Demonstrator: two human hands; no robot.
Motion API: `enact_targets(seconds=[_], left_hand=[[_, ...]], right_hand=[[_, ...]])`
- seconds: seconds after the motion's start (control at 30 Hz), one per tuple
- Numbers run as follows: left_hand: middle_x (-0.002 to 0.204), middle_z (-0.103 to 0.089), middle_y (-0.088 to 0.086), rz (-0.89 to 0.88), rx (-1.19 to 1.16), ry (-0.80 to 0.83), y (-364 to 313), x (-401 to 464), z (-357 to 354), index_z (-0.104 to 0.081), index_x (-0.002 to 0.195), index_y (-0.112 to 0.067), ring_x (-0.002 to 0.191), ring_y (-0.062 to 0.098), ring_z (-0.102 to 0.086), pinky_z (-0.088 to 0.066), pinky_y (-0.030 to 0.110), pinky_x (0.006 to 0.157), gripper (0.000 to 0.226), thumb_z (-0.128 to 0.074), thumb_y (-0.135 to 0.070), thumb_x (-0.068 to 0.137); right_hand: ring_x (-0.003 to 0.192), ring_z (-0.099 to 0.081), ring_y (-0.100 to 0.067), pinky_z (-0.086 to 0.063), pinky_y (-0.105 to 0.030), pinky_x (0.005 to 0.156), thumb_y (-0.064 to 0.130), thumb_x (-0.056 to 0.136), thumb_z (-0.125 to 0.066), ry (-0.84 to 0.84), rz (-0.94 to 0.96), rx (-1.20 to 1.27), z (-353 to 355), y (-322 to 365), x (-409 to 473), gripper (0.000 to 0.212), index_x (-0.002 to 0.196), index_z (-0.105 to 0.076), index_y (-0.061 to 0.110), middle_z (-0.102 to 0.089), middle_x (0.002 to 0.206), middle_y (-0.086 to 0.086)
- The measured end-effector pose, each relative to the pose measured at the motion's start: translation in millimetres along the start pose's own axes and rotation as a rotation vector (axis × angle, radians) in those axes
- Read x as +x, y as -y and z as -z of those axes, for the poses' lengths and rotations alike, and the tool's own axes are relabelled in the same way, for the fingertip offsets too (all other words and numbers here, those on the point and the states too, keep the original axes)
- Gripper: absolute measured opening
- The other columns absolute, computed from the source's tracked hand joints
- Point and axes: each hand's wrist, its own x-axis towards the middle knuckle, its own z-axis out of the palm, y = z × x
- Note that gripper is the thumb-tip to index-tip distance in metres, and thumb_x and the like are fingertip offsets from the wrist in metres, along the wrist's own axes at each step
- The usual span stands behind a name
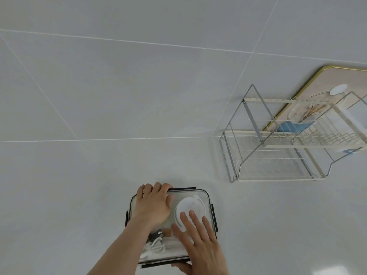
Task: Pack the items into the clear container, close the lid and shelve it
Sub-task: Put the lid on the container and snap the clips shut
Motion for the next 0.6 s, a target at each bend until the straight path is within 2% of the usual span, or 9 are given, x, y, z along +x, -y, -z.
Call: enact_targets(seconds=[0.13,0.23,0.3,0.37,0.4,0.43,0.5,0.53,0.6], left_hand=[[0.152,-0.031,-0.011,-0.043,-0.019,0.002,10.6,-5.0,-0.1,-0.022,0.146,-0.039,0.142,0.02,-0.019,0.0,0.044,0.12,0.05,-0.022,-0.051,0.098],[0.159,-0.021,-0.008,0.052,-0.097,-0.134,21.7,-28.1,-5.6,-0.017,0.15,-0.038,0.147,0.021,-0.01,0.003,0.043,0.12,0.066,-0.013,-0.062,0.088],[0.159,-0.022,-0.005,0.141,-0.2,-0.21,29.8,-46.4,-4.5,-0.02,0.149,-0.039,0.146,0.023,-0.013,-0.002,0.043,0.12,0.069,-0.017,-0.066,0.086],[0.157,-0.023,-0.003,0.22,-0.333,-0.23,41.1,-63.7,-4.5,-0.021,0.148,-0.04,0.144,0.024,-0.019,-0.014,0.045,0.118,0.068,-0.032,-0.066,0.086],[0.157,-0.023,-0.001,0.267,-0.418,-0.237,47.1,-71.7,-4.6,-0.022,0.148,-0.04,0.142,0.024,-0.022,-0.02,0.047,0.116,0.068,-0.042,-0.063,0.087],[0.156,-0.023,0.001,0.322,-0.523,-0.235,53.1,-77.9,-5.2,-0.022,0.147,-0.041,0.141,0.025,-0.026,-0.026,0.047,0.114,0.068,-0.051,-0.058,0.087],[0.152,-0.027,0.007,0.418,-0.806,-0.204,59.8,-87.2,-4.4,-0.022,0.146,-0.041,0.134,0.026,-0.038,-0.035,0.047,0.108,0.075,-0.064,-0.049,0.085],[0.151,-0.029,0.009,0.462,-0.942,-0.184,59.9,-91.1,-3.9,-0.021,0.146,-0.039,0.128,0.027,-0.044,-0.038,0.044,0.104,0.078,-0.068,-0.044,0.084],[0.148,-0.035,0.014,0.519,-1.13,-0.134,56.5,-98.2,-3.1,-0.018,0.148,-0.032,0.116,0.02,-0.047,-0.038,0.036,0.095,0.086,-0.074,-0.031,0.083]], right_hand=[[0.143,-0.04,-0.027,-0.03,-0.048,0.109,0.088,0.073,-0.046,-0.055,-0.012,0.052,3.7,-3.0,3.6,0.09,0.146,-0.044,0.036,-0.041,0.156,0.002],[0.141,-0.041,-0.02,-0.035,-0.044,0.106,0.069,0.096,-0.025,-0.196,-0.021,0.093,6.8,-4.5,8.0,0.062,0.135,-0.059,0.036,-0.055,0.146,0.005],[0.139,-0.044,-0.021,-0.037,-0.045,0.106,0.07,0.092,-0.041,-0.334,-0.108,0.196,10.5,-5.8,8.2,0.06,0.129,-0.065,0.03,-0.058,0.143,0.001],[0.138,-0.047,-0.026,-0.04,-0.048,0.106,0.067,0.079,-0.06,-0.452,-0.342,0.323,13.4,-11.1,8.6,0.066,0.129,-0.065,0.024,-0.057,0.144,-0.005],[0.137,-0.047,-0.029,-0.042,-0.05,0.106,0.063,0.075,-0.063,-0.485,-0.481,0.385,14.0,-14.6,8.8,0.07,0.131,-0.063,0.022,-0.054,0.146,-0.008],[0.138,-0.046,-0.031,-0.043,-0.051,0.106,0.06,0.075,-0.066,-0.484,-0.621,0.475,14.6,-18.0,8.7,0.073,0.136,-0.058,0.022,-0.05,0.15,-0.009],[0.14,-0.042,-0.028,-0.04,-0.05,0.11,0.05,0.076,-0.077,-0.371,-0.839,0.778,18.1,-24.4,8.1,0.084,0.148,-0.04,0.026,-0.04,0.155,-0.008],[0.138,-0.043,-0.027,-0.038,-0.048,0.112,0.047,0.075,-0.081,-0.29,-0.901,0.943,18.6,-28.4,8.0,0.092,0.151,-0.032,0.028,-0.04,0.155,-0.008],[0.131,-0.051,-0.027,-0.039,-0.044,0.111,0.057,0.063,-0.081,-0.168,-0.948,1.138,20.8,-34.7,6.1,0.11,0.153,-0.025,0.031,-0.048,0.148,-0.007]])
